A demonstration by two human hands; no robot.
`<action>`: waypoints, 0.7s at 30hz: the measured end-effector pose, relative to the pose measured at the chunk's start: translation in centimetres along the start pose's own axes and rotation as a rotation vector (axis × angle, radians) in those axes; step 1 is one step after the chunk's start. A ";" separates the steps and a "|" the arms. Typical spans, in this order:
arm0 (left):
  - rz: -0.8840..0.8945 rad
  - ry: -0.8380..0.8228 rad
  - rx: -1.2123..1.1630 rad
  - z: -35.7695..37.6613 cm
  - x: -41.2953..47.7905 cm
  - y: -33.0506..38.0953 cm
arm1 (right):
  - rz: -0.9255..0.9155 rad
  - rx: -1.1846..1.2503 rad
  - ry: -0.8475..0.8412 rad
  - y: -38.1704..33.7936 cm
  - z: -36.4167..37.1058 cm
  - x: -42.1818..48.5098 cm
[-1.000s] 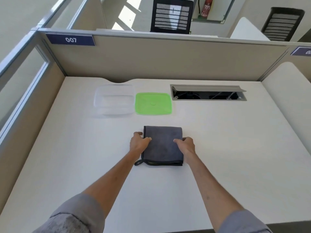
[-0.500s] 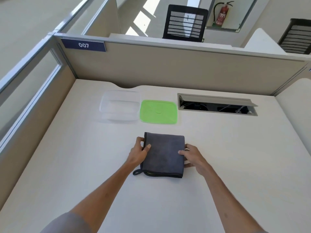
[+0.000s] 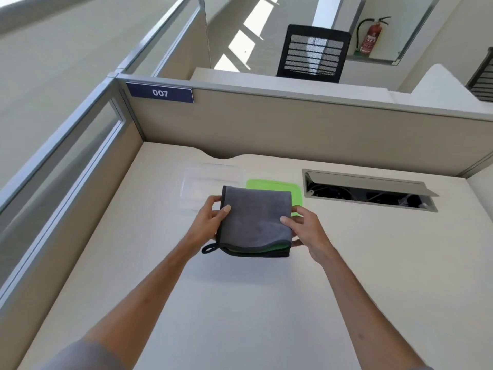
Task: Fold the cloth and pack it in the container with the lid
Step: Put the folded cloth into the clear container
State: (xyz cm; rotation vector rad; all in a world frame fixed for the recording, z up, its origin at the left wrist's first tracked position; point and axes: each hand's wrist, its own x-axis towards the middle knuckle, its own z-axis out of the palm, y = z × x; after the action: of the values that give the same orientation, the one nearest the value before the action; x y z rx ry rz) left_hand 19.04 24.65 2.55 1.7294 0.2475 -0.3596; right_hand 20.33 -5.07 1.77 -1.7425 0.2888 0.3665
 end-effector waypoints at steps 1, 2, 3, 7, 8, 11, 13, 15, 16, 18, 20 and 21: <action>0.013 0.003 -0.004 -1.1 0.9 0.7 | -0.018 0.008 0.002 -1.1 0.6 0.8; 0.026 0.005 -0.009 -2.3 1.8 1.5 | -0.034 0.014 0.004 -2.2 1.3 1.8; 0.037 0.007 -0.014 -3.5 2.7 2.2 | -0.047 0.018 0.007 -3.2 2.0 2.8; 0.064 0.023 -0.028 -8.3 6.0 4.3 | -0.061 0.037 -0.003 -6.7 5.6 6.7; 0.069 0.029 -0.031 -9.2 6.9 4.8 | -0.061 0.042 -0.010 -7.5 6.4 7.7; 0.083 0.057 -0.038 -11.5 9.3 6.1 | -0.045 0.034 -0.020 -9.5 8.4 10.4; 0.085 0.076 -0.039 -12.5 10.8 6.6 | -0.019 0.024 -0.027 -10.5 9.6 12.2; 0.084 0.089 -0.035 -13.1 12.0 6.7 | 0.002 0.008 -0.035 -11.1 10.4 13.6; 0.084 0.097 -0.027 -13.3 12.6 6.7 | 0.008 -0.004 -0.034 -11.2 10.7 14.1; 0.073 0.127 -0.004 -13.6 13.7 6.3 | 0.011 -0.030 -0.021 -11.3 11.1 15.0; 0.067 0.163 0.021 -13.6 14.6 5.8 | 0.000 -0.062 0.008 -11.2 11.3 15.7; 0.065 0.185 0.044 -13.7 15.1 5.4 | -0.008 -0.079 0.025 -11.1 11.5 16.1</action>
State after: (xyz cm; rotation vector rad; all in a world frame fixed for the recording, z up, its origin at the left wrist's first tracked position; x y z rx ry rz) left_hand 36.41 36.51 4.10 1.8114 0.3183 -0.1581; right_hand 38.44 8.55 3.26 -1.8263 0.2888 0.3547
